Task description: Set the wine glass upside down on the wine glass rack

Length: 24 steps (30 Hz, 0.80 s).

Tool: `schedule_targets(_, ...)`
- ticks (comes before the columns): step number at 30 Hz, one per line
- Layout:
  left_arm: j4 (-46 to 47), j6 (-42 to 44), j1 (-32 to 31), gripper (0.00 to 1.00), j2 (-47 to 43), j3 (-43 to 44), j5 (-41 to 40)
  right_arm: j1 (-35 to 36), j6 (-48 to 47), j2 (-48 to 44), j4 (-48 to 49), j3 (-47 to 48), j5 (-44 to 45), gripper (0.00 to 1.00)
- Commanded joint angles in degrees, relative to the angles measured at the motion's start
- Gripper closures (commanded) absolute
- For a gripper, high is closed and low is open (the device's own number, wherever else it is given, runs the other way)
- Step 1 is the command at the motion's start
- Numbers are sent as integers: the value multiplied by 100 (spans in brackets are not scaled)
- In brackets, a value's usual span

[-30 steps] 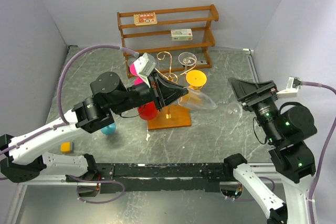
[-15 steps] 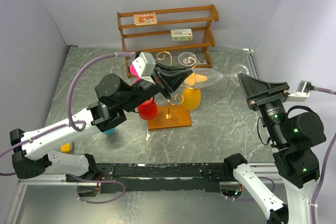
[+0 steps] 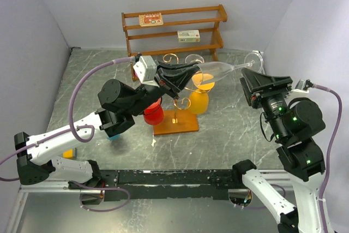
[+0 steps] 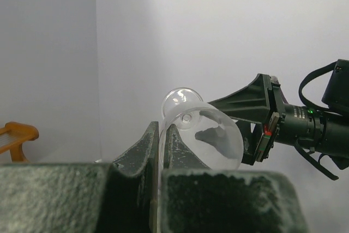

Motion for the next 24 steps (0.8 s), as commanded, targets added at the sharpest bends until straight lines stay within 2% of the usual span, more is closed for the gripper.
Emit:
schedule_targets(1,507,19,-23,93,-3,-43,-39,-1,401,-119,487,-78,226,50)
schedule_targets(9,527,-85,-23,93,-46,-105,99,-1,1156,-43,31,-106,449,57)
schedule_targets(14,541,-173,-23,93,-57,-156,219,-1,1305,-76,493,-310,351,58)
schedule_targets(19,568,-279,-23,93,-64,-183,398,1,1354,76,521,-245,205,58)
schedule_targets(24,699,-324,-23,93,-54,-289,702,-6,1508,152,833,-451,-169,64)
